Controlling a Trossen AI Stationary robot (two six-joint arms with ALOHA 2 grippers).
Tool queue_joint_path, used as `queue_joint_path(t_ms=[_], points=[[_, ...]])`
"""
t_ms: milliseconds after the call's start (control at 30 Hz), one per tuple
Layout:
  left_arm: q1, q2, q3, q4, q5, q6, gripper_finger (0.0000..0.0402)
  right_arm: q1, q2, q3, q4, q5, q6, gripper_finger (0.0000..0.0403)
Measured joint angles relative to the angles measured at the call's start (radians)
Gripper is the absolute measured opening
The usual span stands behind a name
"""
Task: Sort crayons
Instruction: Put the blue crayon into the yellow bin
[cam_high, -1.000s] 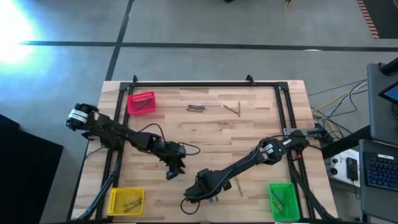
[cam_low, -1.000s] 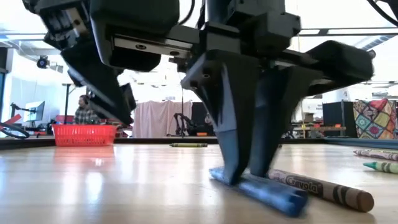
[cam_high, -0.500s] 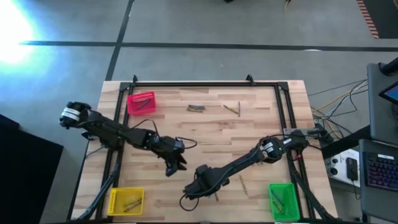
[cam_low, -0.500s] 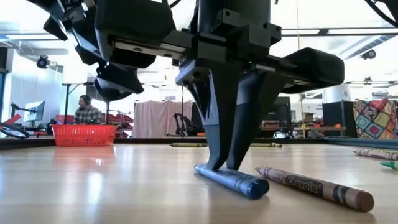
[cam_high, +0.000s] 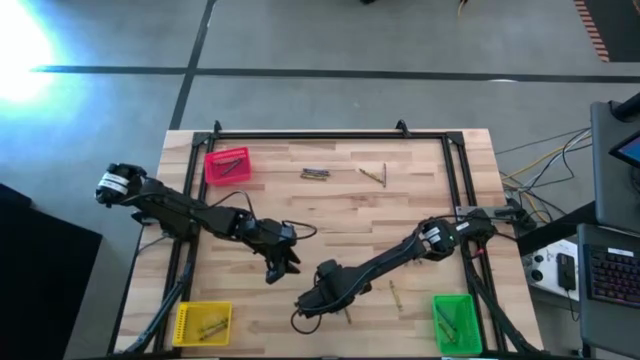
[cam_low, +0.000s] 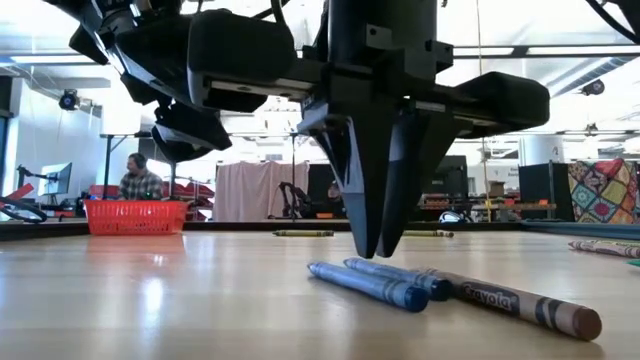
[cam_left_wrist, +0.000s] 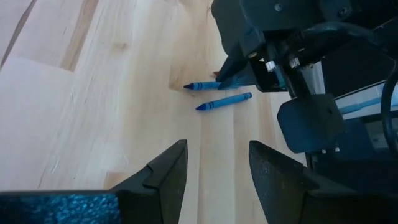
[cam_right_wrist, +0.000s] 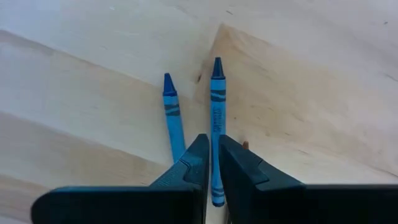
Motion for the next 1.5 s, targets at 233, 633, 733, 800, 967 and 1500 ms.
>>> queue_joint_path(t_ms=[233,633,733,800,967,1500], points=[[0.0,0.001,0.0,0.0,0.0,0.0,0.0155,-0.008,0.0,-0.014,-0.008,-0.006,0.03,0.0029],[0.001,0.001,0.0,-0.011,0.02,0.044,0.0155,-0.012,-0.003,-0.017,-0.042,-0.004,0.027,0.0029],[0.003,-0.001,0.0,-0.05,0.026,0.073,0.0155,-0.012,-0.003,-0.022,-0.037,-0.002,0.012,0.0029],[0.01,-0.003,0.0,-0.074,0.027,0.091,0.0155,-0.013,-0.003,-0.022,-0.026,-0.003,-0.004,0.0029],[0.045,-0.012,-0.001,-0.125,0.026,0.113,0.0155,-0.014,-0.003,-0.023,-0.021,-0.007,-0.023,0.0029],[0.113,-0.11,-0.002,-0.192,0.026,0.15,0.0155,-0.03,-0.059,0.023,-0.11,0.059,-0.09,0.0105]])
